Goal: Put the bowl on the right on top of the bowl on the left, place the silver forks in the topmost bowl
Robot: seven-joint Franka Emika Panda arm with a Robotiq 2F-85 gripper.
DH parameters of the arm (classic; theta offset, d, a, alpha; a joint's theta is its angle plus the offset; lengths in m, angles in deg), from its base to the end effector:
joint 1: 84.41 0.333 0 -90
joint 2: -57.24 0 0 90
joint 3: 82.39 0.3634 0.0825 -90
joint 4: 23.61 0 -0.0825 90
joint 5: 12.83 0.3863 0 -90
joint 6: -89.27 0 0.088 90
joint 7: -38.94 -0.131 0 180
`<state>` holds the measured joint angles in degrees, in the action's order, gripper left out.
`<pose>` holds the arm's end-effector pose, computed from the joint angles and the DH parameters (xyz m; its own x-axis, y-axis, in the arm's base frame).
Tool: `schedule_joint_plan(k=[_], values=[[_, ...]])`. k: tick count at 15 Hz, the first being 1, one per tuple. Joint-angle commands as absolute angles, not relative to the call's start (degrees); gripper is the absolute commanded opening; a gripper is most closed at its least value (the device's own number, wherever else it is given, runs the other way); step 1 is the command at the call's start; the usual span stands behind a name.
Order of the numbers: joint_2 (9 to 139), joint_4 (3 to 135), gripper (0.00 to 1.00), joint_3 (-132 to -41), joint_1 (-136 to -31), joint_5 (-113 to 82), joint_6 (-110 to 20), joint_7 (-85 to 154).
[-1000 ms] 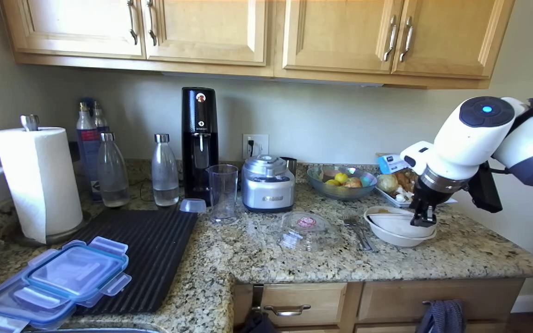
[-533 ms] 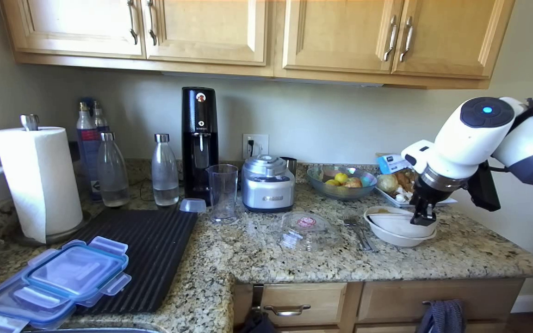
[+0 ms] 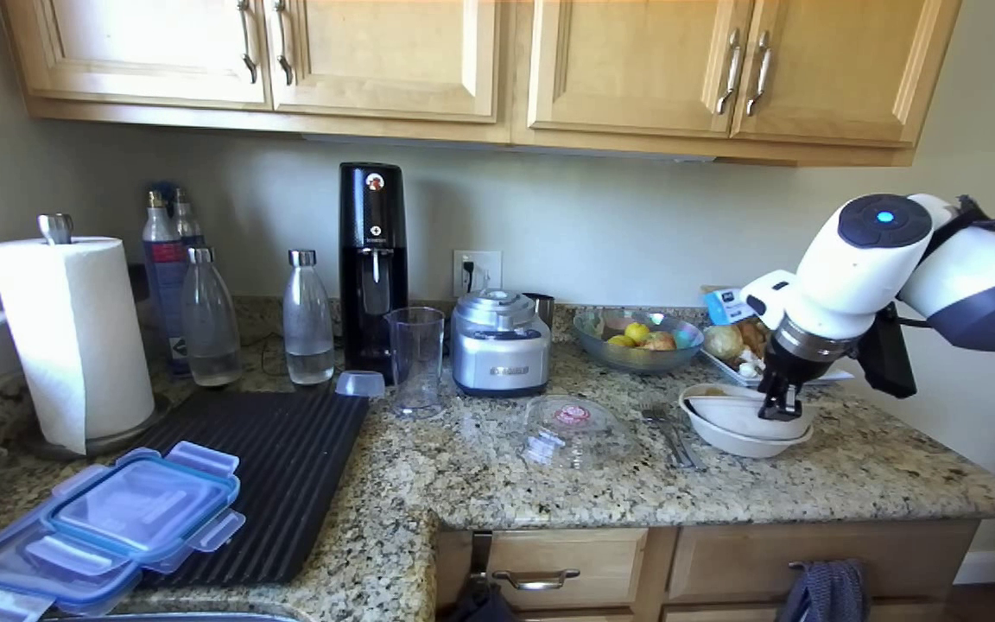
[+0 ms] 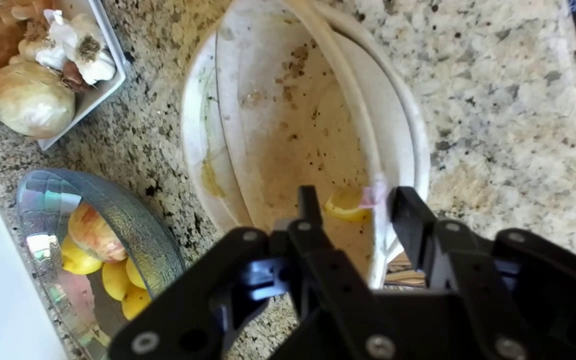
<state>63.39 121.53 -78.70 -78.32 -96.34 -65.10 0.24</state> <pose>0.4457 0.1001 0.2508 0.6591 0.7507 0.0451 0.5976 -0.5591 0.5747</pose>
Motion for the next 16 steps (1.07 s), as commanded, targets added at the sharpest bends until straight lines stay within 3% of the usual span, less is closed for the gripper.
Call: schedule_joint_plan(k=[1, 5, 16], values=[[62.2, 122.0, 0.13, -79.3, -78.8, -97.1, -65.3, -1.8], [60.3, 123.0, 0.02, -79.3, -78.5, -96.1, -63.7, -4.1], [63.6, 120.0, 0.05, -80.2, -78.6, -101.3, -62.8, -11.6]])
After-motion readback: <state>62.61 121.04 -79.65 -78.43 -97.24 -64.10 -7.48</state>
